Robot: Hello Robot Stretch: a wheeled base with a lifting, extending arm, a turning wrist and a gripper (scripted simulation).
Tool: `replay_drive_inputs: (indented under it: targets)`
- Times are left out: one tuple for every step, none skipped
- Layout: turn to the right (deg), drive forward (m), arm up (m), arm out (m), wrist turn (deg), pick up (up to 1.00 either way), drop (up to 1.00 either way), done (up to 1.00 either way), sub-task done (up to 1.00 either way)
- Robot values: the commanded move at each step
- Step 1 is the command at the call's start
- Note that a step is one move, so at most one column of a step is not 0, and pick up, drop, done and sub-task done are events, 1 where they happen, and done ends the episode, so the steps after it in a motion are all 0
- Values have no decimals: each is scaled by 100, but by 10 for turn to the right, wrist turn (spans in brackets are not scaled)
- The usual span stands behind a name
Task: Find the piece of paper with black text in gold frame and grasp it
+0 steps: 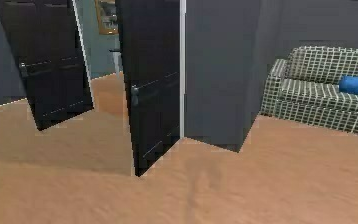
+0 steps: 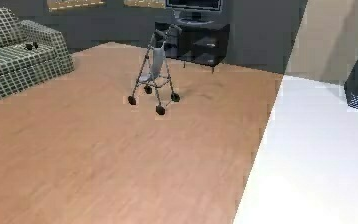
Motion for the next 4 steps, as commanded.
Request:
replay_drive_inputs:
  targets:
    - [-450, 0, 0, 0, 0, 0, 0, 0, 0]
    - [-450, 0, 0, 0, 0, 0, 0, 0, 0]
    - [-450, 0, 0, 0, 0, 0, 0, 0, 0]
    - [-360, 0, 0, 0, 0, 0, 0, 0, 0]
